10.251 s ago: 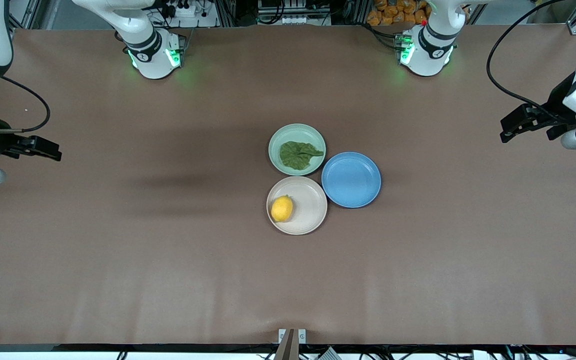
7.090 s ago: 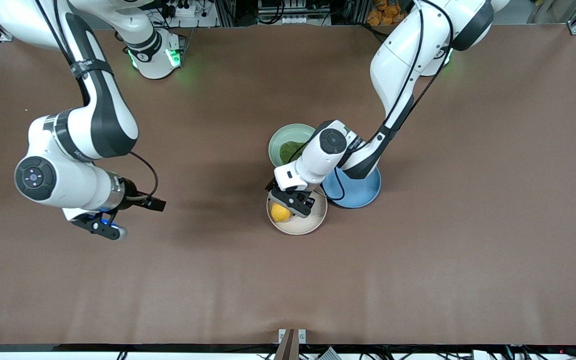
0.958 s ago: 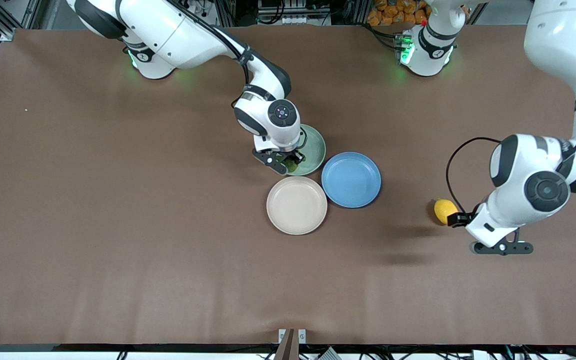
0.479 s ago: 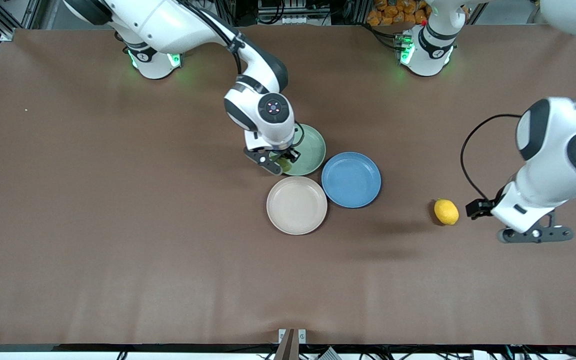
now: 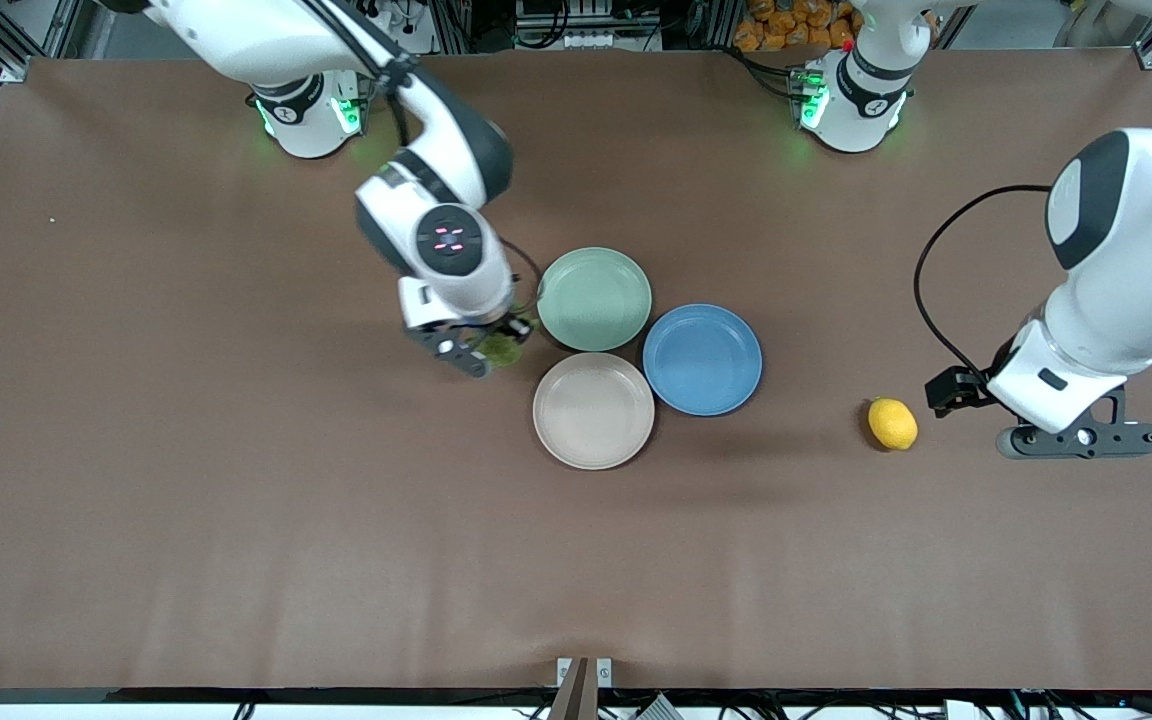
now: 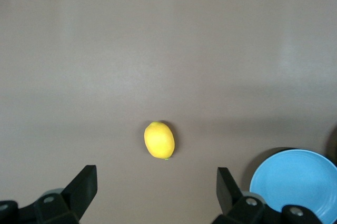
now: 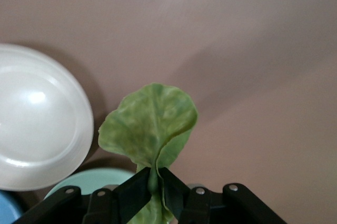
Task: Pick lemon and lettuce from plates
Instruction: 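Carry the lettuce away from the plates with the right gripper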
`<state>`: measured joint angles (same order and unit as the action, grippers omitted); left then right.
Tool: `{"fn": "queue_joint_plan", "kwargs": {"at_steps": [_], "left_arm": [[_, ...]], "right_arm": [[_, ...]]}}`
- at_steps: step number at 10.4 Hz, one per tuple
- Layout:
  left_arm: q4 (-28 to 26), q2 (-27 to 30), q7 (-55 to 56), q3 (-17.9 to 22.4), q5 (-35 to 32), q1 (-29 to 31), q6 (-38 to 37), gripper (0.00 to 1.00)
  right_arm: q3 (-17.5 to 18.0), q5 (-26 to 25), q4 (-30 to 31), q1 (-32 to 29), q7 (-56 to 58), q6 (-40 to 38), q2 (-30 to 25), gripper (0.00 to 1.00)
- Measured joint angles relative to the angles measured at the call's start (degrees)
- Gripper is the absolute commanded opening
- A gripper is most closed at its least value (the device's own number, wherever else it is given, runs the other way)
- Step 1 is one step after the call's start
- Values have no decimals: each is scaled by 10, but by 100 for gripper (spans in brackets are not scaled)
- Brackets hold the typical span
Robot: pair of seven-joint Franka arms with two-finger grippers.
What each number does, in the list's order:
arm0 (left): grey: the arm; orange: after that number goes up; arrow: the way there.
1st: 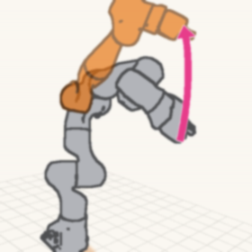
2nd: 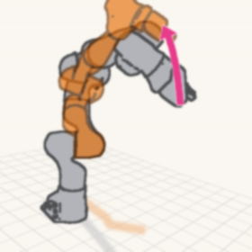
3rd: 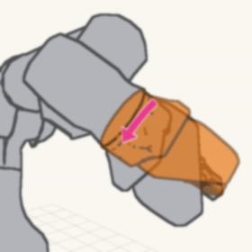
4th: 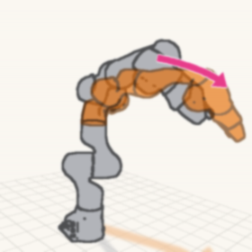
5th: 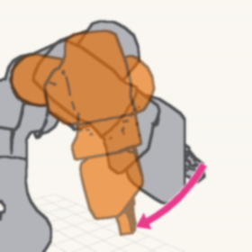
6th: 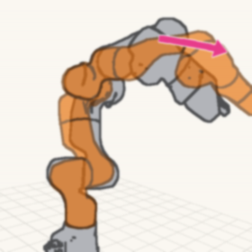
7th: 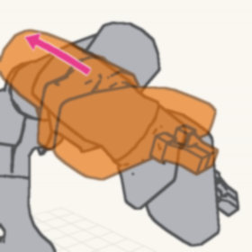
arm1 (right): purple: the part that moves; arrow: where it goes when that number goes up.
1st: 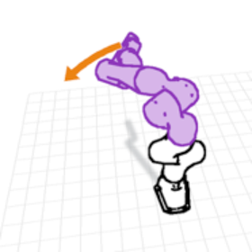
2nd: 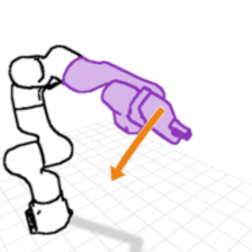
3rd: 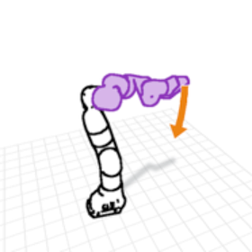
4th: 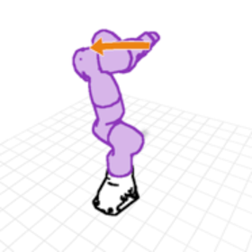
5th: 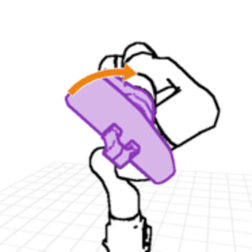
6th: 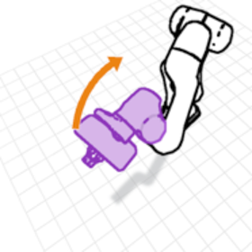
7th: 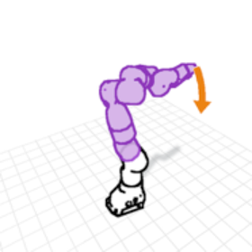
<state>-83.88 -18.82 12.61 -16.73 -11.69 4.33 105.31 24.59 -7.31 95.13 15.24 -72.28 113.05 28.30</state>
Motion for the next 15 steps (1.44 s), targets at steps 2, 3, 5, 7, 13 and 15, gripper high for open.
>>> {"fn": "queue_joint_plan", "kwargs": {"at_steps": [2,3,5,7,13,15], "left_arm": [[1,10,0,-17,0,0,-2,100],[2,14,1,-25,0,-1,-2,100],[4,30,2,-31,0,-2,-6,100],[6,52,2,-31,0,-1,-27,100],[7,99,2,-44,46,-1,-63,100],[6,99,3,-54,47,-2,-64,100]], "right_arm": [[-1,1,35,-52,83,-5,-39,10],[-2,1,57,-80,127,-7,-58,10],[-3,1,99,-136,218,-11,-98,11],[-4,2,135,-194,301,-14,-132,11],[-6,1,176,-358,516,8,-144,11],[-7,1,216,-376,533,85,-141,11]]}}
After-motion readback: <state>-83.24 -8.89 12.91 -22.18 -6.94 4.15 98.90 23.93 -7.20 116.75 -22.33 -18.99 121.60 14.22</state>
